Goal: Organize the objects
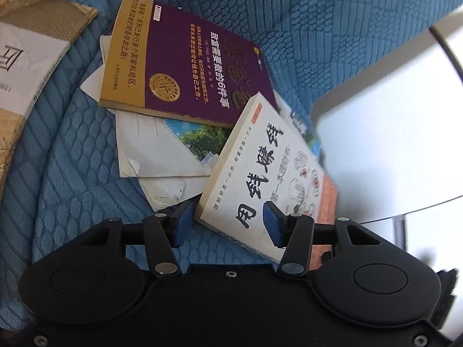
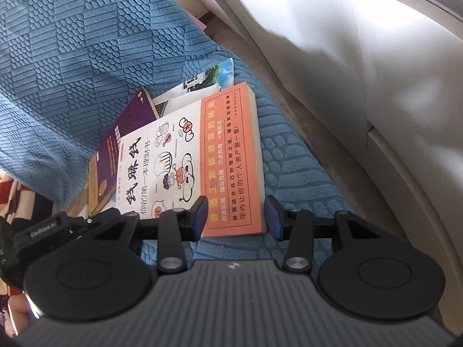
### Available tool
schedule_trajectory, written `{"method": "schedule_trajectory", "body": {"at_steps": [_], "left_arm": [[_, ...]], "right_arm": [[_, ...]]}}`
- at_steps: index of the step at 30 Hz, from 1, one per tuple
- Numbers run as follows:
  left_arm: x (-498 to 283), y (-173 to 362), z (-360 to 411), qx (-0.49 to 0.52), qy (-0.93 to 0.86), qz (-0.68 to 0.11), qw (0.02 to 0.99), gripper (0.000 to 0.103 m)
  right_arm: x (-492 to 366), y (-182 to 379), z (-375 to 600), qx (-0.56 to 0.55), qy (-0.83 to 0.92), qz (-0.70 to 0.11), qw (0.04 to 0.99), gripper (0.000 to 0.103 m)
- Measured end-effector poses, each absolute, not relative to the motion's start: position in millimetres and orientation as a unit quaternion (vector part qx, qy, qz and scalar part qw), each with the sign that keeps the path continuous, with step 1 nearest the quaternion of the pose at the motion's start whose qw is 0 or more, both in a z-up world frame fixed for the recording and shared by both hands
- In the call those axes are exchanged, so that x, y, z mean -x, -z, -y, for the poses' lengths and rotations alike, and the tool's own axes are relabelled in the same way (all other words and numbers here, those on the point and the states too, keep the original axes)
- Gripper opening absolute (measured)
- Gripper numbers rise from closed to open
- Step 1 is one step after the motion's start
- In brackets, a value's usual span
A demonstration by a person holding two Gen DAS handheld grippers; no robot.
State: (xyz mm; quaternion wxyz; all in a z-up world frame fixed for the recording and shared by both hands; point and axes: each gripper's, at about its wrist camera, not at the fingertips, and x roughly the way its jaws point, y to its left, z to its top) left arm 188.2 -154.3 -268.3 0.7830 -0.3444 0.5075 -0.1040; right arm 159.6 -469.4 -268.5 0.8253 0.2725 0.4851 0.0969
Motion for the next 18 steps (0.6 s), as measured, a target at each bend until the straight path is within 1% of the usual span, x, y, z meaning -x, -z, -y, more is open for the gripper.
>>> {"method": "schedule_trajectory", "body": {"at_steps": [2,6,8,11,13,14,16,18], "left_arm": [[-188.2,271.4,141.0,0.390,0.118,-0.500,0.764,0.049],[-186.9,288.1,104.3,0.531,0.148,-0.458,0.698,0.047],[-186.9,291.9,92.3,0.570,0.157,-0.438,0.677,0.047],[-190.4,295.9,82.7,0.598,0.163,-0.424,0.660,0.047],[-194.6,301.1,88.1,0.615,0.186,-0.423,0.639,0.041],[-196.9,303.4,92.5,0.622,0.197,-0.422,0.629,0.041],[-200.7,303.7,102.0,0.614,0.191,-0.427,0.636,0.042],[-206.3,304.4,112.7,0.598,0.182,-0.442,0.643,0.042]], "right_arm": [[-158.1,268.7,470.2,-0.281,-0.096,-0.484,0.823,0.047],[-151.9,272.8,479.2,-0.333,-0.094,-0.476,0.808,0.047],[-148.9,273.5,481.0,-0.357,-0.100,-0.469,0.802,0.047],[-144.3,271.0,476.4,-0.376,-0.121,-0.457,0.797,0.047],[-143.0,271.8,473.1,-0.396,-0.140,-0.454,0.786,0.047],[-142.6,273.7,470.3,-0.414,-0.156,-0.451,0.775,0.046],[-143.3,276.5,463.0,-0.440,-0.186,-0.445,0.757,0.041],[-146.6,275.1,455.1,-0.444,-0.188,-0.446,0.754,0.040]]}}
